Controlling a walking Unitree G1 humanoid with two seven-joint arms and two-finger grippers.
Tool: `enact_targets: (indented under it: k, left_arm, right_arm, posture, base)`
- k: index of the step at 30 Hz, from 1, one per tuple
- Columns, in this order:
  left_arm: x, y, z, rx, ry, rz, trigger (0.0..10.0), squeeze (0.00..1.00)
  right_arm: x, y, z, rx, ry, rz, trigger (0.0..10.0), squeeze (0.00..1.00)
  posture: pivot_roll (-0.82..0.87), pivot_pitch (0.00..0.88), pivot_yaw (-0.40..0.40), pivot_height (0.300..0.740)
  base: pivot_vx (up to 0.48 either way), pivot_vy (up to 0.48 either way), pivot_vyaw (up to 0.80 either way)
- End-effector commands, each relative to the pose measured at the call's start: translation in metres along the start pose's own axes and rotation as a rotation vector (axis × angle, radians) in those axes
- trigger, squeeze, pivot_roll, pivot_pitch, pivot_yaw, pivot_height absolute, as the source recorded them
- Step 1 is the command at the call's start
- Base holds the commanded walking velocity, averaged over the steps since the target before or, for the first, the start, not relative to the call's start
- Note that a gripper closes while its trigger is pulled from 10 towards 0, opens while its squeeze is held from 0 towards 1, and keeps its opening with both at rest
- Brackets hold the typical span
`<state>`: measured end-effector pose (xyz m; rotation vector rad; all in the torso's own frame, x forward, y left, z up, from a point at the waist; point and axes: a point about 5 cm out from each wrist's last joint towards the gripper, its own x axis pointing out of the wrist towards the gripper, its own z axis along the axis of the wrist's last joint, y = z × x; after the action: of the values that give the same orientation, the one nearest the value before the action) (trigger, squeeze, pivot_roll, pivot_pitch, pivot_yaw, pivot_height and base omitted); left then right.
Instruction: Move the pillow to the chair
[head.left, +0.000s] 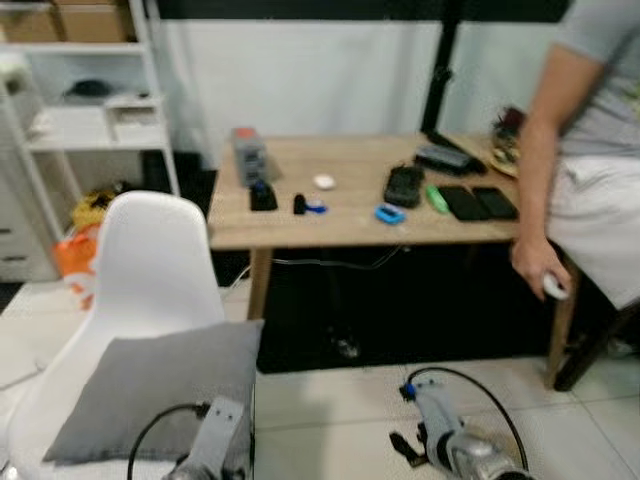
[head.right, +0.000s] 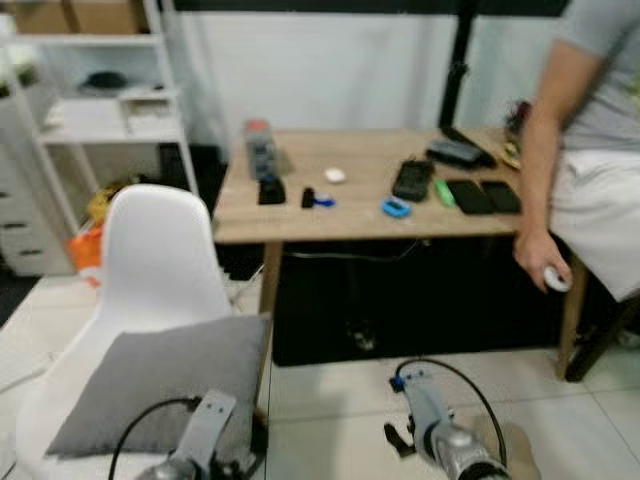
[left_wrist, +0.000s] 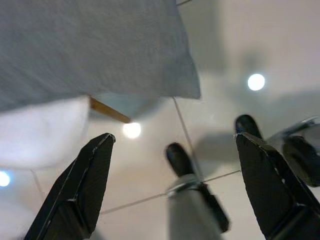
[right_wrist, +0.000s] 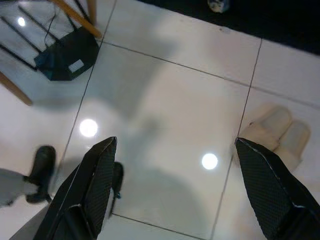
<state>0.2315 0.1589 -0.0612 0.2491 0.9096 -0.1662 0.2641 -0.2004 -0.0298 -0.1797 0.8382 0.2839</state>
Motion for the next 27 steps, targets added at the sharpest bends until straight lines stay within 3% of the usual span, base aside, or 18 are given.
enact_targets:
  k: [1, 10, 27]
  left_arm:
    - [-0.001, 0.005, -0.009, 0.008, 0.025, 0.017, 10.0, 0.00]
    - [0.000, -0.002, -0.006, 0.011, 0.021, 0.012, 10.0, 0.00]
    - [-0.001, 0.011, -0.005, 0.099, 0.050, -0.024, 10.0, 0.00]
  right_arm:
    - [0.002, 0.007, 0.002, -0.009, -0.010, 0.025, 10.0, 0.00]
    - [0.002, 0.008, 0.003, -0.011, -0.017, 0.048, 10.0, 0.00]
    - [0.003, 0.010, 0.004, -0.054, 0.021, 0.082, 10.0, 0.00]
  posture:
    - [-0.17, 0.000, -0.074, 0.740]
    - [-0.17, 0.000, -0.077, 0.740]
    - [-0.17, 0.000, -0.076, 0.740]
  base:
    - [0.000, 0.000, 0.71]
    - [0.000, 0.000, 0.71]
    - [0.000, 0.000, 0.72]
